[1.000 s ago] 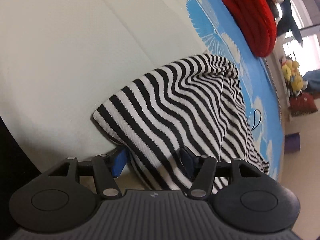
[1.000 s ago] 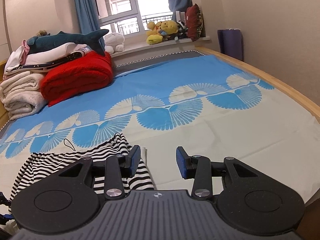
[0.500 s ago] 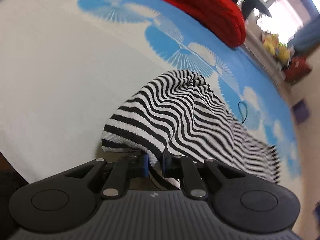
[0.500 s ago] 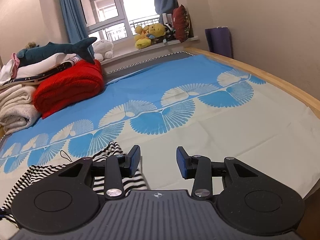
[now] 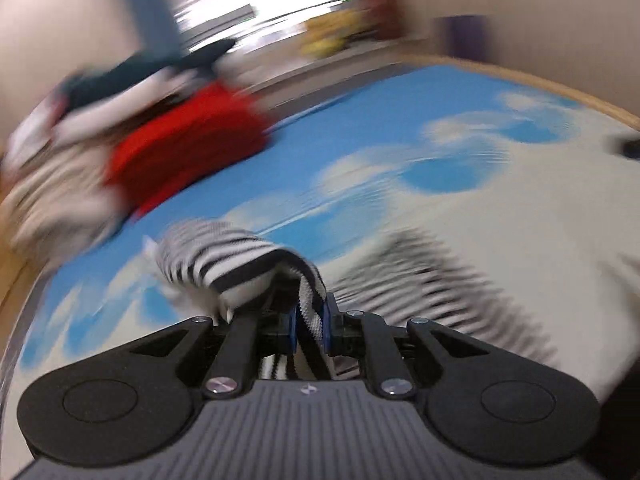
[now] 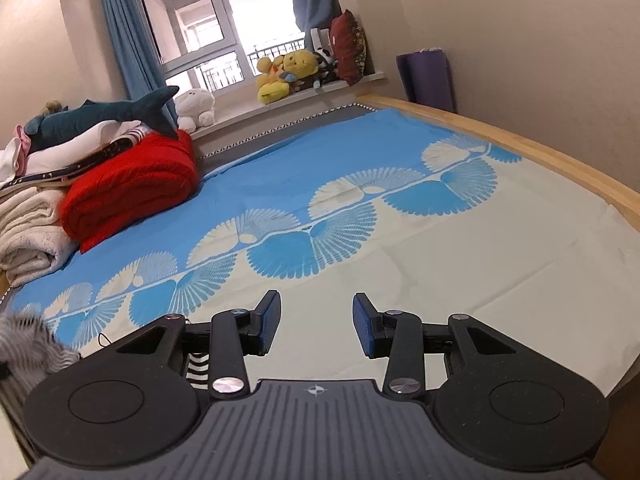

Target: Fold small clothes

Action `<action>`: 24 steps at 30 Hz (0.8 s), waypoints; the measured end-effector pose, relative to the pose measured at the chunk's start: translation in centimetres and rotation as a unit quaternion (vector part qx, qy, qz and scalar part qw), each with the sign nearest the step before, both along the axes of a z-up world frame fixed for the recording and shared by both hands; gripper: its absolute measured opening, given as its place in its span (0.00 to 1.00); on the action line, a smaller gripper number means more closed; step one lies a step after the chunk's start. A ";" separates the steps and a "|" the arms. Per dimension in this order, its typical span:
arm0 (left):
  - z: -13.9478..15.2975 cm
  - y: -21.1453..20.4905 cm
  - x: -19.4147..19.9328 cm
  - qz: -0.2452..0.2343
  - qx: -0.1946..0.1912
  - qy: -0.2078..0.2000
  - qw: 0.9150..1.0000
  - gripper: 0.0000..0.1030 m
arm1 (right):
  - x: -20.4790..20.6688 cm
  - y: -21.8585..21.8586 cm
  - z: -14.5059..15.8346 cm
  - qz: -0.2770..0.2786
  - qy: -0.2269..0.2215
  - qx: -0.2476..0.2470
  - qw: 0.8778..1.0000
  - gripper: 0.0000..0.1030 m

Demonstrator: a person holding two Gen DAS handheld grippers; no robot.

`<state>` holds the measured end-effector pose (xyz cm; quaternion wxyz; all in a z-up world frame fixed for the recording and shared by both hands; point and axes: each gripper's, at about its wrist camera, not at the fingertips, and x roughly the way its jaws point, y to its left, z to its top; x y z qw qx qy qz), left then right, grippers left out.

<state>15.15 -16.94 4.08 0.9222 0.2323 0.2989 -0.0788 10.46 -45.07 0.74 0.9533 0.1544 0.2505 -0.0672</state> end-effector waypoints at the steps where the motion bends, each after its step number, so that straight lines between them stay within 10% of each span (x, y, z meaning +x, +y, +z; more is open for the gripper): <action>1: -1.0 -3.3 -0.7 -0.042 0.002 0.014 0.999 0.12 | -0.1 -0.2 0.0 0.001 -0.002 -0.006 1.000 0.40; 5: -5.9 -11.2 -2.3 -0.151 0.010 0.136 0.979 0.24 | -0.5 -1.5 0.1 -0.005 -0.010 0.001 1.000 0.40; 7: -7.0 -11.6 -1.9 -0.149 -0.040 0.207 0.966 0.24 | -0.5 -2.1 0.0 -0.009 -0.010 0.016 1.000 0.40; 11: -3.1 -5.6 -0.4 -0.091 -0.181 0.223 0.953 0.30 | -0.1 -2.0 -0.1 0.007 -0.007 0.037 0.999 0.40; 17: 2.2 4.9 0.3 -0.017 -0.150 0.162 0.975 0.33 | 1.7 0.3 -0.9 0.062 0.025 0.081 0.995 0.40; 24: 2.4 12.8 2.8 0.009 -0.176 0.148 0.973 0.38 | 5.2 3.6 -4.6 0.128 0.158 0.146 0.968 0.40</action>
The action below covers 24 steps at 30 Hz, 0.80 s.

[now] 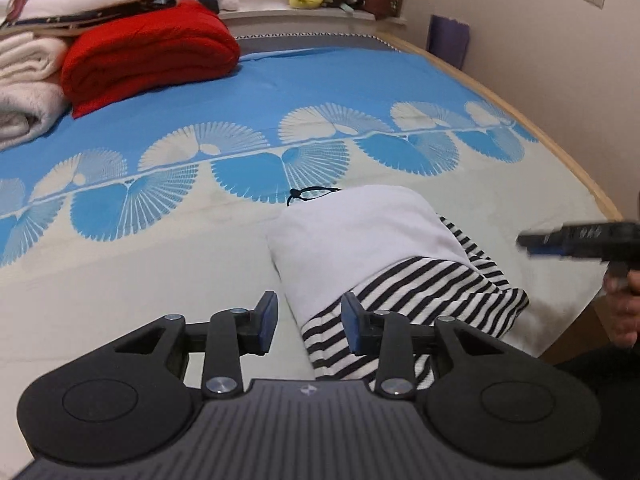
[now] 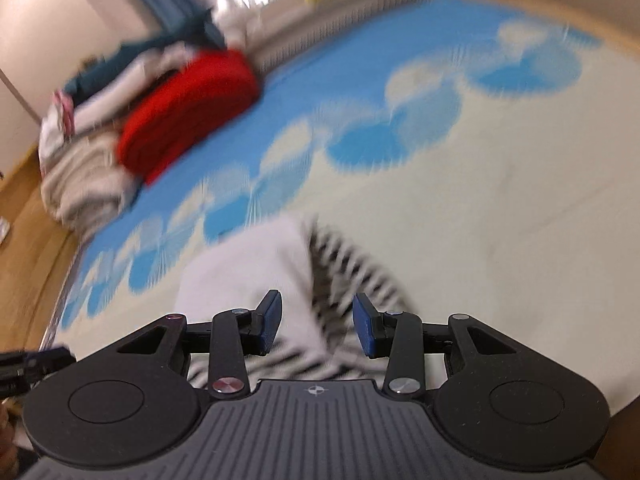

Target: Fold small clothes

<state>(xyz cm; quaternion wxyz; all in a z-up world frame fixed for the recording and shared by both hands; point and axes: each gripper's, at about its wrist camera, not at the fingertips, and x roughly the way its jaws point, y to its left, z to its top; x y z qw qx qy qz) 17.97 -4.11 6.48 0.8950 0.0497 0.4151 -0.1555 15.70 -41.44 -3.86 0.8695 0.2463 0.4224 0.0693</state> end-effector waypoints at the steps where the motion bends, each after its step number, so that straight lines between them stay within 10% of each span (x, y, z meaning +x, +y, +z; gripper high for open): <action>1: -0.6 0.3 -0.1 -0.001 -0.010 0.001 1.000 0.38 | 0.4 0.5 -0.4 0.005 0.015 -0.003 1.000 0.40; 7: -6.1 1.5 0.9 0.032 -0.105 0.068 0.992 0.40 | 2.0 2.1 -3.2 0.004 0.076 -0.005 0.997 0.48; 14: -7.2 -1.8 0.8 -0.037 -0.094 0.077 0.992 0.57 | 4.2 4.0 -5.2 0.032 0.114 0.023 0.993 0.52; 15: -7.7 -2.0 0.9 -0.037 -0.087 0.080 0.992 0.57 | 4.2 4.2 -5.2 0.035 0.111 0.025 0.993 0.49; 17: -8.5 -1.9 1.1 -0.032 -0.088 0.086 0.992 0.58 | 3.8 4.0 -4.4 0.045 0.086 0.041 0.994 0.09; 21: -9.7 -2.0 1.6 -0.024 -0.090 0.109 0.990 0.68 | 0.8 0.7 -0.4 0.012 -0.033 0.140 0.990 0.06; 24: -10.3 -2.5 1.7 -0.038 -0.091 0.122 0.988 0.70 | -0.8 -1.1 0.2 0.001 -0.020 0.116 0.993 0.05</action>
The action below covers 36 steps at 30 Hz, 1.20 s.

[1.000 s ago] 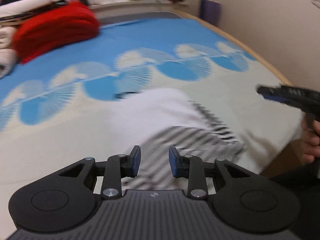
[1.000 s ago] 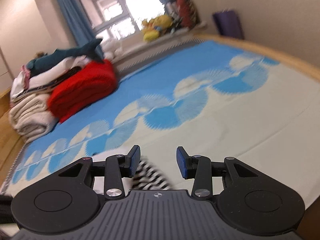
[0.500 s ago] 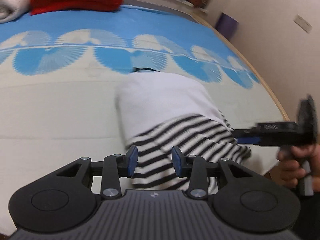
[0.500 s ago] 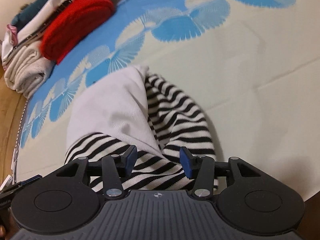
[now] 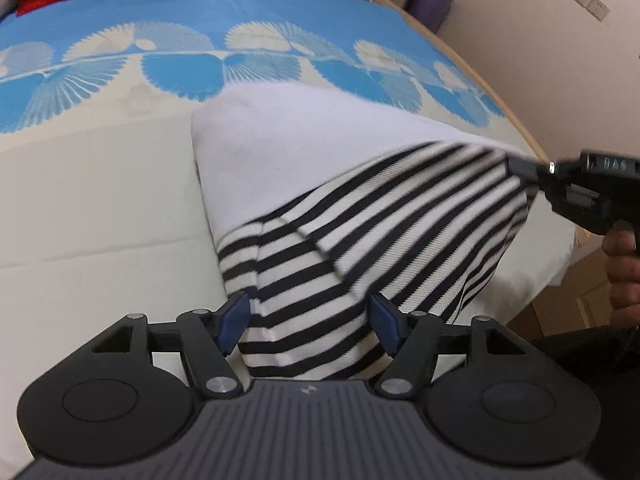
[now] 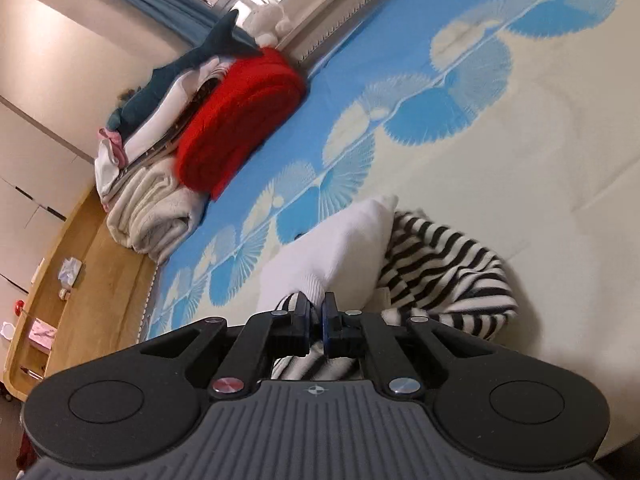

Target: Fold small clothes

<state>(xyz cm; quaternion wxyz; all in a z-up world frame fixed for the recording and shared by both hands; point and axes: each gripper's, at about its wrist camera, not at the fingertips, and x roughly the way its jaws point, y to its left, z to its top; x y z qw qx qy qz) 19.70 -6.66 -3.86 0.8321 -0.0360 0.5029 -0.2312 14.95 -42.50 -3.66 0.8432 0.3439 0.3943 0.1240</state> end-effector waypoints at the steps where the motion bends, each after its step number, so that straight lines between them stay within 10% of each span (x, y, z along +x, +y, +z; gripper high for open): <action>1: -0.4 -0.3 0.0 -0.005 0.009 0.006 1.000 0.77 | -0.1 -0.4 -0.8 -0.007 0.037 -0.019 0.999 0.05; 8: -3.8 -1.4 -0.3 -0.045 0.095 0.048 0.993 0.82 | 1.4 1.3 -4.0 0.040 0.167 -0.130 0.977 0.05; 18: -0.9 1.7 0.5 0.014 -0.032 0.037 0.999 0.80 | 1.9 2.5 -3.5 0.060 0.133 -0.207 0.967 0.05; 27: -4.1 0.0 1.9 0.018 0.056 0.089 0.994 0.80 | 1.7 4.6 -4.5 0.090 0.140 -0.281 0.945 0.04; 36: 0.4 2.7 6.3 0.059 -0.019 0.076 0.995 0.81 | 2.1 5.6 -5.2 0.103 0.140 -0.304 0.937 0.05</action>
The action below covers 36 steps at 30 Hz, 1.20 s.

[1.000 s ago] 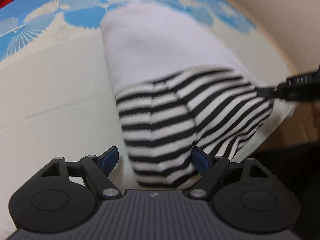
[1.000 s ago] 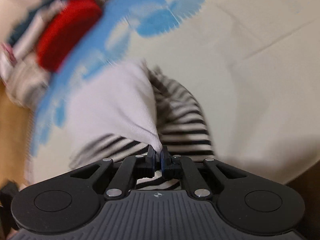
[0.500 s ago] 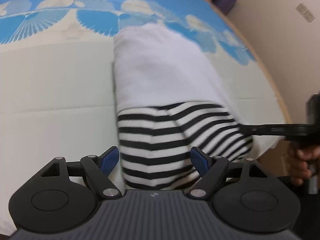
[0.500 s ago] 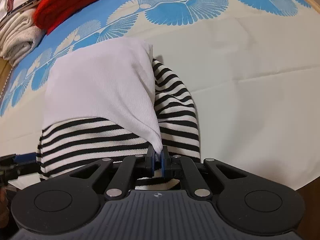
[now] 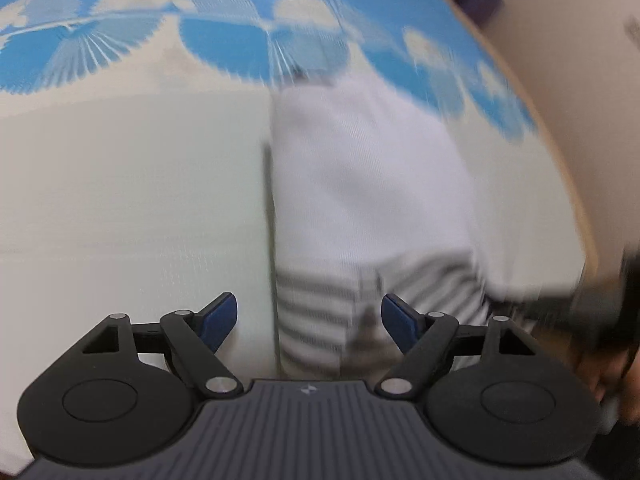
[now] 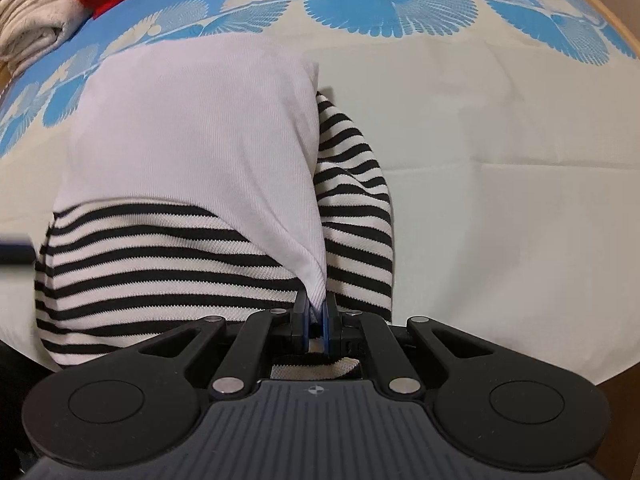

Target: Fold small clothes

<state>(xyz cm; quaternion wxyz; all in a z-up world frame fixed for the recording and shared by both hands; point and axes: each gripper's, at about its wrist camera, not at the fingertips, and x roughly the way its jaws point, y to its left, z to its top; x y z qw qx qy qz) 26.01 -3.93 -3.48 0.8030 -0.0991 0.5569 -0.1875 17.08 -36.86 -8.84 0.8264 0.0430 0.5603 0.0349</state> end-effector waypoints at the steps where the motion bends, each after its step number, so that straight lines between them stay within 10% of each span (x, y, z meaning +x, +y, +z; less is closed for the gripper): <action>1: 0.1 0.4 1.2 0.014 -0.017 -0.003 1.000 0.81 | 0.0 0.3 -0.1 0.004 0.001 -0.004 1.000 0.05; 6: -2.4 1.7 5.4 0.055 -0.097 0.030 0.993 0.81 | 0.3 0.5 0.5 0.006 -0.010 0.027 1.000 0.09; 13: -5.9 2.4 8.0 0.084 -0.134 0.085 0.984 0.82 | 2.8 -3.8 3.7 -0.117 -0.117 0.167 0.972 0.47; 21: -7.3 2.9 9.1 0.116 -0.172 0.109 0.972 0.83 | 9.5 -4.2 -0.7 -0.203 -0.061 0.234 0.949 0.51; 24: -7.8 2.8 9.5 0.125 -0.180 0.115 0.969 0.83 | 10.3 -2.8 -0.1 -0.183 -0.092 0.237 0.950 0.02; 27: -8.1 2.6 10.1 0.131 -0.188 0.119 0.966 0.83 | 9.7 -3.3 1.7 -0.208 -0.166 0.209 0.941 0.02; 30: -8.3 2.0 10.5 0.120 -0.195 0.121 0.966 0.83 | 10.3 -3.4 0.0 -0.237 -0.109 0.110 0.959 0.02; 36: -9.1 1.5 10.9 0.120 -0.186 0.129 0.967 0.84 | 10.6 -2.3 -0.4 -0.211 -0.092 0.077 0.970 0.05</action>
